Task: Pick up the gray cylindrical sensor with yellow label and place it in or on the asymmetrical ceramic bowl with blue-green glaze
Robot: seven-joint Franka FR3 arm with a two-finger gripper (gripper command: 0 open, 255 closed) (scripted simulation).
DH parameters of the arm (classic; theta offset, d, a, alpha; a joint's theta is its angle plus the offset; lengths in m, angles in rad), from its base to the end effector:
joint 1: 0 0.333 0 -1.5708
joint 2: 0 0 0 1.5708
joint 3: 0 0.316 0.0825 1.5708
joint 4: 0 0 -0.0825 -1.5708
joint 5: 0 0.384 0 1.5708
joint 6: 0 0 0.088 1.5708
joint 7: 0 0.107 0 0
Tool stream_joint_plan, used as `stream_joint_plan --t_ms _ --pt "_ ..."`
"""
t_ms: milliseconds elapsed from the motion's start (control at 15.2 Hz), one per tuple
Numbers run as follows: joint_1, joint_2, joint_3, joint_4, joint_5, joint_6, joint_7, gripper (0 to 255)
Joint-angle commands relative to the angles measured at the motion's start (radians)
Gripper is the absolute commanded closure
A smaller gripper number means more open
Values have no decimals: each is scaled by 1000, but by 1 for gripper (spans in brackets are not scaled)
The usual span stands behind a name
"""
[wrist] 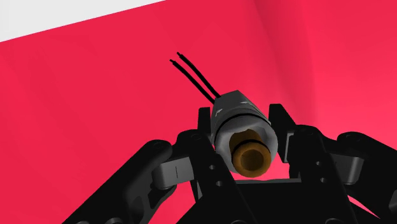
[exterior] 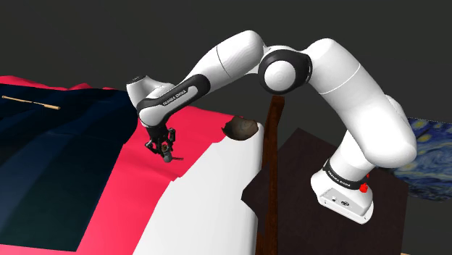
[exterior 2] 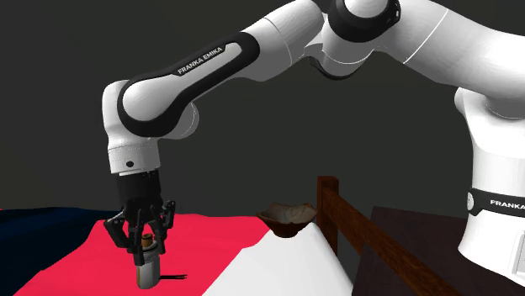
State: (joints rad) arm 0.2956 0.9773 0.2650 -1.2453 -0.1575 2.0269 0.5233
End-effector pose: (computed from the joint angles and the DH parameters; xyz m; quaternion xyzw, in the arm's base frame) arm 0.6486 0.3411 0.1667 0.9955 0.0120 -0.0939 0.0024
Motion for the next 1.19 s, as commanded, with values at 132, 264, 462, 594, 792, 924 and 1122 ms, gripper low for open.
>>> stream_joint_plan --t_ms 132,264,462,594,792,924,1122 --pt "-3 -34 5 -7 5 -27 1 255" --pt "-5 -51 8 -10 7 -41 1 255" --pt "-8 -76 11 -12 11 -64 1 255" --pt "-9 -92 14 -11 13 -80 1 255" --pt "-11 -113 17 -7 17 -105 1 255" --pt "-12 -127 19 -4 20 -122 1 255" --pt "-13 -147 22 4 23 -149 1 255"
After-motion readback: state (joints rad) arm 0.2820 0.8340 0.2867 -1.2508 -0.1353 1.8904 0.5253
